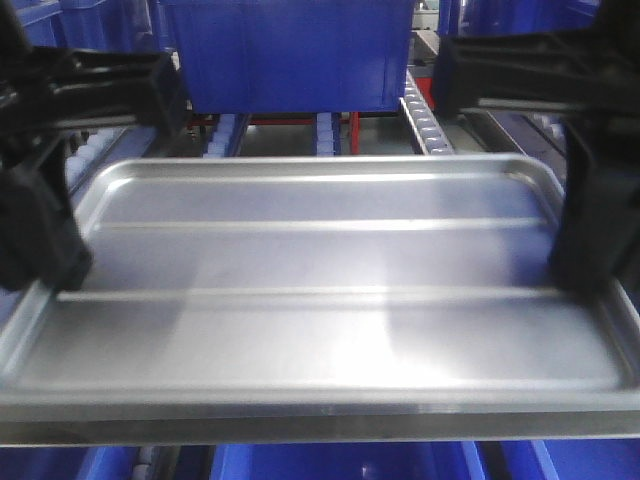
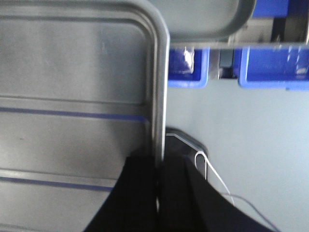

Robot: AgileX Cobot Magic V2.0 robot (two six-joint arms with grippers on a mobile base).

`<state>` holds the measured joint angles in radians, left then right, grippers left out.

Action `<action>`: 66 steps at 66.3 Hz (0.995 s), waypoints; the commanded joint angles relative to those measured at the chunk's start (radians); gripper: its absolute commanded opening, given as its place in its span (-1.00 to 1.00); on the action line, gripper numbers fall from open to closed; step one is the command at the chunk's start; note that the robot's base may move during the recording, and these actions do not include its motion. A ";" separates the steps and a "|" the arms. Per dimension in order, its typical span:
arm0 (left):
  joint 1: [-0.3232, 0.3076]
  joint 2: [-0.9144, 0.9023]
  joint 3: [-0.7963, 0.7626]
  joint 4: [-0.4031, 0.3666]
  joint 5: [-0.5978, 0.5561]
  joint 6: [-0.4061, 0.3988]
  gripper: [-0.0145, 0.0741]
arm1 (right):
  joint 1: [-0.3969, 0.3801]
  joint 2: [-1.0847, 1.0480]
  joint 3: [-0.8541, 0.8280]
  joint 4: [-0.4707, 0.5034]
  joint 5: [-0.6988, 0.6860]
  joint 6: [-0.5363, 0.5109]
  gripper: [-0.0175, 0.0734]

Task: Grab silver tray and stack on right shelf
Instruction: 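Lower the held tray with both grippers onto the larger grey tray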

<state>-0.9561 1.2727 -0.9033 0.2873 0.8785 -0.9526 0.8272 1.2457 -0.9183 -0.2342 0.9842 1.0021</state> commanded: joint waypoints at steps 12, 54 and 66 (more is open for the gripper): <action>0.141 0.081 -0.071 -0.030 -0.168 0.175 -0.90 | -0.159 0.111 -0.118 -0.038 -0.189 -0.145 -0.49; 0.286 0.425 -0.292 -0.017 -0.378 0.293 -0.90 | -0.327 0.416 -0.261 -0.062 -0.410 -0.200 -0.49; 0.286 0.462 -0.292 -0.010 -0.393 0.293 -0.90 | -0.327 0.429 -0.261 -0.080 -0.426 -0.200 -0.49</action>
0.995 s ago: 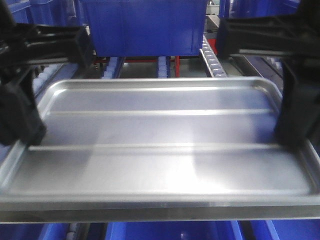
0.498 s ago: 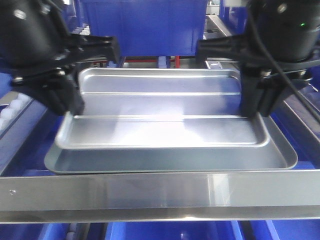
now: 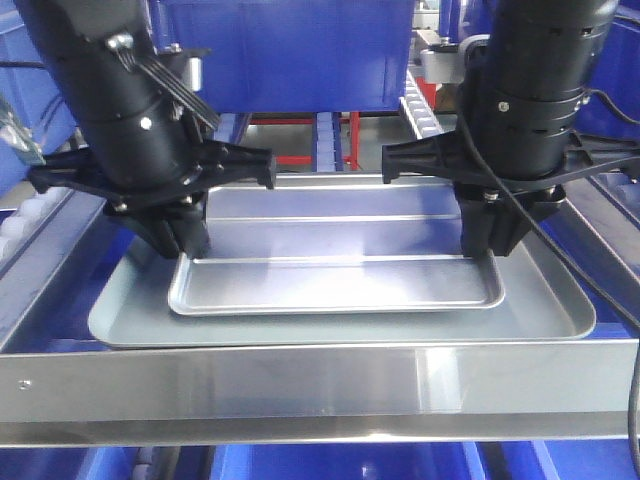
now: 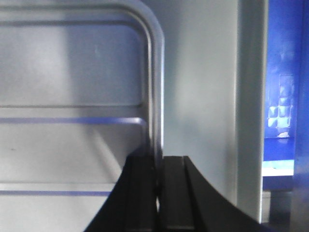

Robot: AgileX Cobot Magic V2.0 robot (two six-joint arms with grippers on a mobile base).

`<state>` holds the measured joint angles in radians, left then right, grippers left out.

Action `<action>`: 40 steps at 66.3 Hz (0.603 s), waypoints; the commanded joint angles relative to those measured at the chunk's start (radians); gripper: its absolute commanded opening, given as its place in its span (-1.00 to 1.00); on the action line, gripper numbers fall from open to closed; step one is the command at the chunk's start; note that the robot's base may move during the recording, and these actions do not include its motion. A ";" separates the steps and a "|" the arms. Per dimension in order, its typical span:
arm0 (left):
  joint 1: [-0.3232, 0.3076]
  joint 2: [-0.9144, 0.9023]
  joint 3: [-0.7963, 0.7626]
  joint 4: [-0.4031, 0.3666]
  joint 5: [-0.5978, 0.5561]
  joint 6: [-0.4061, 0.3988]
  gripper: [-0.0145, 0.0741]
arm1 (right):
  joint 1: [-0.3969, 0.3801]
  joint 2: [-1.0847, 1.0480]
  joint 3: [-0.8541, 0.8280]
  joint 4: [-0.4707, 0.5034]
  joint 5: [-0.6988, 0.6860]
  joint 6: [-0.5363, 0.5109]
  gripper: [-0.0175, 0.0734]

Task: Grab silver tray and stack on right shelf
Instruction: 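Lower the held tray with both grippers onto the larger grey tray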

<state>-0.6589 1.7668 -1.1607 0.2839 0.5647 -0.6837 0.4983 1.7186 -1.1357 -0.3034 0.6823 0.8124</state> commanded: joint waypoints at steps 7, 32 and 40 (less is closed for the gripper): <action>-0.012 -0.031 -0.035 -0.007 -0.079 0.024 -0.90 | 0.002 -0.044 -0.044 -0.012 -0.126 -0.010 -0.49; -0.012 -0.031 -0.035 0.033 -0.064 0.024 -0.90 | 0.002 -0.044 -0.044 -0.012 -0.145 -0.010 -0.48; -0.012 -0.031 -0.035 0.029 -0.061 0.017 -0.89 | 0.002 -0.044 -0.044 -0.012 -0.150 -0.010 -0.29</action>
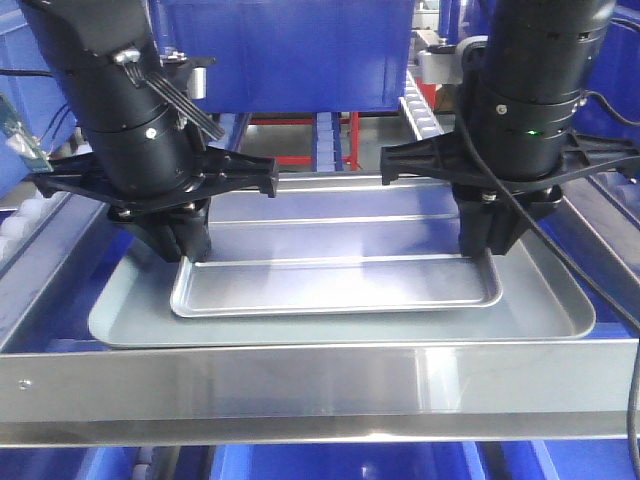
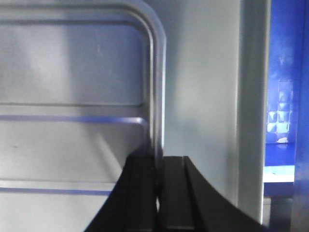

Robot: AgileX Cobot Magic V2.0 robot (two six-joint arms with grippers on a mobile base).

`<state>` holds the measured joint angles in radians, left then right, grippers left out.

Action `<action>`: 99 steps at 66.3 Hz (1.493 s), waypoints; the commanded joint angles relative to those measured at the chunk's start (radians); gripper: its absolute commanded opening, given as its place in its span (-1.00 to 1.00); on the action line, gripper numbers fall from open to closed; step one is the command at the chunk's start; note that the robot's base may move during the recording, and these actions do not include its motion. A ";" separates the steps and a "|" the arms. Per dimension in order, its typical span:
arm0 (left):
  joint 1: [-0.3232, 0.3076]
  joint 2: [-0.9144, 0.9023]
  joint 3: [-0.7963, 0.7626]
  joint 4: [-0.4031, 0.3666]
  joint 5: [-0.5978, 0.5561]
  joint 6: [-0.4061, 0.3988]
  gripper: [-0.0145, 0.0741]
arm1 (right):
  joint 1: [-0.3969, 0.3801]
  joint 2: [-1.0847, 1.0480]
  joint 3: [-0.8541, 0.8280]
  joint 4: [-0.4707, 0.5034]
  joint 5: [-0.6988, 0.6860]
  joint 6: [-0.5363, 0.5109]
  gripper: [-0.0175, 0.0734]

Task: Grab silver tray and stack on right shelf
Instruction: 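Lower the held tray with both grippers onto the larger grey tray, then open both grippers and raise them away from the stacked trays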

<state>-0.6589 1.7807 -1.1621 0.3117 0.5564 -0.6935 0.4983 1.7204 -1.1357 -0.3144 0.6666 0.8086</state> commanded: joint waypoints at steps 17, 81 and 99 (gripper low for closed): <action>0.006 -0.044 -0.043 -0.043 -0.014 0.027 -0.17 | 0.002 -0.045 -0.044 -0.001 -0.130 -0.005 0.64; 0.046 -0.069 -0.183 -0.017 0.210 0.031 -0.86 | 0.006 -0.095 -0.107 -0.004 0.002 -0.039 -0.50; -0.016 -0.250 -0.040 -0.021 0.023 0.029 -0.86 | 0.023 -0.259 0.001 -0.010 -0.133 -0.156 -0.51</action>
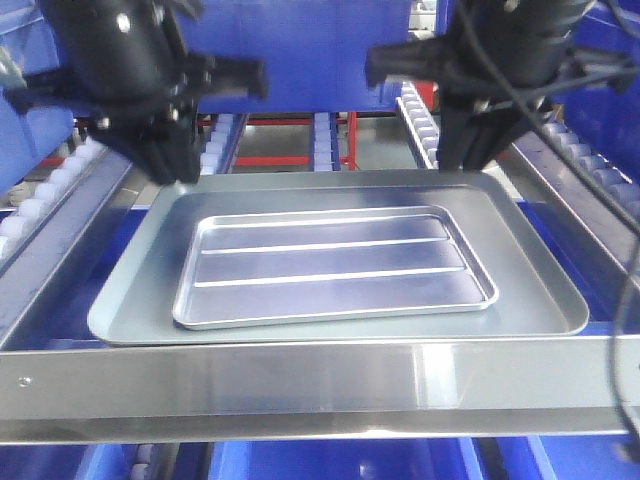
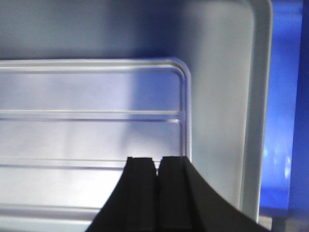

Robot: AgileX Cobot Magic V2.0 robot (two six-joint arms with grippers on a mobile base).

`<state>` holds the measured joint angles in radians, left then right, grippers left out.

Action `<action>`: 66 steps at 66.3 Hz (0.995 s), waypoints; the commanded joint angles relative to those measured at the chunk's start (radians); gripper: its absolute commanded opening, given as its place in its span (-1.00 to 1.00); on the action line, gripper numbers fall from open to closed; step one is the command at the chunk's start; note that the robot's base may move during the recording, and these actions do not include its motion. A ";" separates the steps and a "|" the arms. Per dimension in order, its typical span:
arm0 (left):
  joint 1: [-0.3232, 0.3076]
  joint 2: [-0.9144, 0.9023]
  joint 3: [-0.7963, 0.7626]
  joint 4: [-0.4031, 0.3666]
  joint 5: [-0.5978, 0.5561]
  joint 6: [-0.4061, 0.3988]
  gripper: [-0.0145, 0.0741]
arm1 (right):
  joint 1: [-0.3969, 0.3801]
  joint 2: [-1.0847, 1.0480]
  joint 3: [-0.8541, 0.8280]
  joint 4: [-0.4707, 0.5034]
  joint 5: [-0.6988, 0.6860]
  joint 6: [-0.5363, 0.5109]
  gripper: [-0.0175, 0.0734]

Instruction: Grab silver tray and stack on right shelf

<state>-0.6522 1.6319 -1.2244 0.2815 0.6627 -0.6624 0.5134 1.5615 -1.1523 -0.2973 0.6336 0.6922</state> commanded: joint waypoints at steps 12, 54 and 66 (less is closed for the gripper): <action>-0.080 -0.238 0.169 0.048 -0.192 -0.002 -0.86 | 0.042 -0.241 0.169 -0.039 -0.263 -0.166 -0.51; -0.123 -0.976 0.641 0.177 -0.489 -0.002 -0.86 | 0.069 -0.968 0.535 -0.049 -0.320 -0.358 -0.50; -0.123 -1.173 0.770 0.177 -0.511 -0.002 -0.86 | 0.069 -1.172 0.649 -0.049 -0.361 -0.357 -0.50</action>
<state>-0.7673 0.5197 -0.4622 0.4433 0.2358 -0.6624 0.5817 0.4541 -0.5105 -0.3228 0.3739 0.3484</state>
